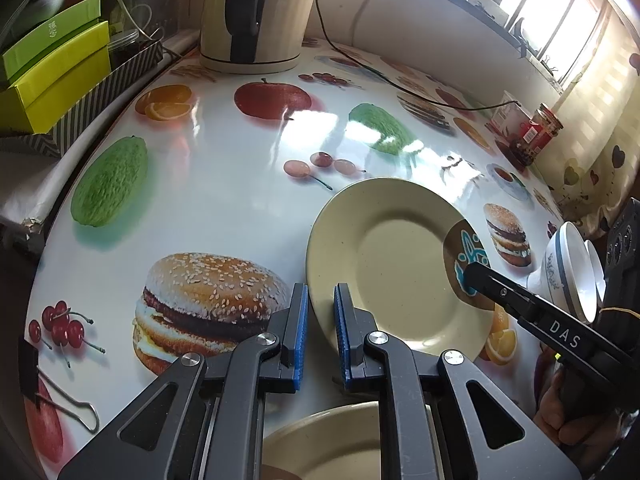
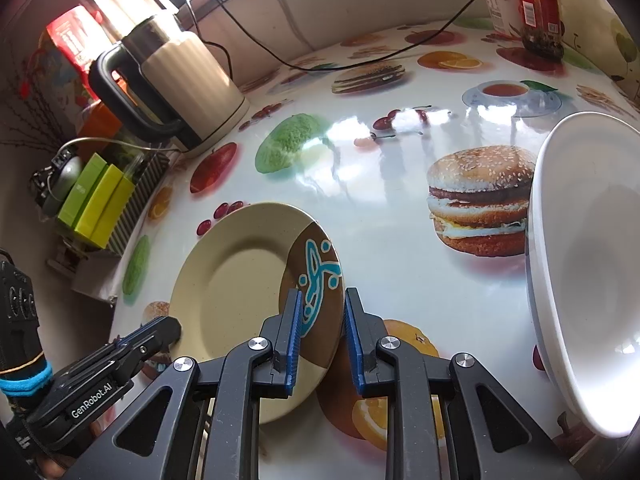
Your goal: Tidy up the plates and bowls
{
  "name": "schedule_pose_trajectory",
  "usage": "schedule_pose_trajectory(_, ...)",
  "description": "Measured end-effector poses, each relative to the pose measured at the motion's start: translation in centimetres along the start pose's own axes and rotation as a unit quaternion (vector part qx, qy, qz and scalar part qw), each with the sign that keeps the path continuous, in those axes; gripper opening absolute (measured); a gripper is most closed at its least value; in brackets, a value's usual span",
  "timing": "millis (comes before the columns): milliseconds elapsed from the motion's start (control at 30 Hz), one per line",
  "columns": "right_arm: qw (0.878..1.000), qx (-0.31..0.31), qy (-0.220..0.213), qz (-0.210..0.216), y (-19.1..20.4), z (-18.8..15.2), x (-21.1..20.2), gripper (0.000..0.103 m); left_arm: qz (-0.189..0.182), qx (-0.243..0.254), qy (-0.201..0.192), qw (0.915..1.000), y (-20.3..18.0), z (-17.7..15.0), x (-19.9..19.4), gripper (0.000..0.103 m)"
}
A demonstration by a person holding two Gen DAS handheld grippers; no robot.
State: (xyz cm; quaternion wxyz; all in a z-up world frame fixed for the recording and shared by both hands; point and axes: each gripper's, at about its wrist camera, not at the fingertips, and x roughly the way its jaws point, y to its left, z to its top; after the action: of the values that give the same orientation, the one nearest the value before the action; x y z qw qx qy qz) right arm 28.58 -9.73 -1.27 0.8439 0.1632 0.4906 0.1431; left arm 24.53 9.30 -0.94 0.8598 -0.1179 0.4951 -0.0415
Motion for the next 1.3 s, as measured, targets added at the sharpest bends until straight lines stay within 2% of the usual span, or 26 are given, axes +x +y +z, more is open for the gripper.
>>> schedule_pose_trajectory(567, 1.0, -0.007, -0.005, 0.001, 0.2, 0.0, -0.4, 0.019, -0.011, 0.011, -0.016, 0.9998, -0.9, -0.1, -0.8, 0.012)
schedule_pose_trajectory(900, 1.0, -0.002, -0.002, 0.001, -0.1, 0.0, -0.3, 0.019, -0.001, -0.018, -0.02, 0.9996, 1.0, 0.1, -0.8, 0.012)
schedule_pose_trajectory(1033, 1.0, -0.002, -0.002, 0.002, -0.1, 0.0, -0.3, 0.02, -0.014, -0.022, -0.008, 0.9996, 1.3, 0.2, -0.3, 0.016)
schedule_pose_trajectory(1100, 1.0, -0.002, -0.002, 0.001, -0.1, 0.0, -0.3, 0.02, -0.023, -0.023, -0.002, 0.9995, 1.2, 0.2, 0.0, 0.023)
schedule_pose_trajectory(1300, 1.0, -0.001, -0.002, 0.001, -0.1, 0.0, -0.2, 0.02, -0.03, -0.015, 0.012, 0.9994, 0.5, 0.1, 0.6, 0.025)
